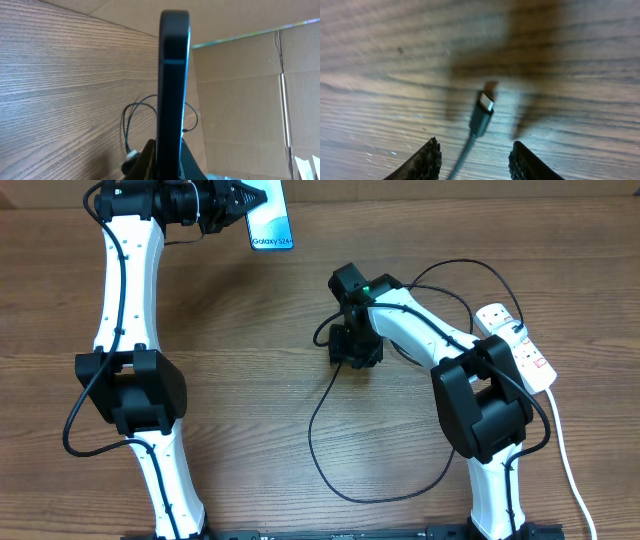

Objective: Plug charger to phone and switch on socket

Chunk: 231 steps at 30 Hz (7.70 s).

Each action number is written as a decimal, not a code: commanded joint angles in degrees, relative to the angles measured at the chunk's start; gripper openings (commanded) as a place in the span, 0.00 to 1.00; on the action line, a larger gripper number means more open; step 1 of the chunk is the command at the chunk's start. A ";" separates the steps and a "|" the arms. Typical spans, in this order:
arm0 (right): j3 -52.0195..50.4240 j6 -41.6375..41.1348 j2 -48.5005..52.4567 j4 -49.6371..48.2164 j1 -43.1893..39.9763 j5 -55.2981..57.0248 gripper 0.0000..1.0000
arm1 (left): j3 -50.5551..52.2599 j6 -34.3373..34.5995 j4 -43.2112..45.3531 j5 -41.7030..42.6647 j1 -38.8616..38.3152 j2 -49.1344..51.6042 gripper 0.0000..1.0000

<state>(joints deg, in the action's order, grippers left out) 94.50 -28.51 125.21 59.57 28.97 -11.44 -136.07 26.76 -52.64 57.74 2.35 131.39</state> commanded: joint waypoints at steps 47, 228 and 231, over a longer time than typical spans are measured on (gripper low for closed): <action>1.46 -21.00 5.01 2.71 5.53 14.34 0.11 | -0.48 -1.51 -0.52 0.33 -0.39 -0.26 0.04; 8.59 4.26 -23.39 -15.74 6.95 3.85 0.04 | -0.48 -1.03 16.55 32.79 -3.56 -0.26 0.04; 8.59 4.26 -23.39 -15.80 6.95 3.61 0.04 | -0.48 -1.03 16.55 32.79 -3.54 -0.26 0.04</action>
<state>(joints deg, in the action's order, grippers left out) 102.63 -24.01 102.08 44.16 36.14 -8.49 -136.07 25.17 -36.36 88.12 -0.78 131.39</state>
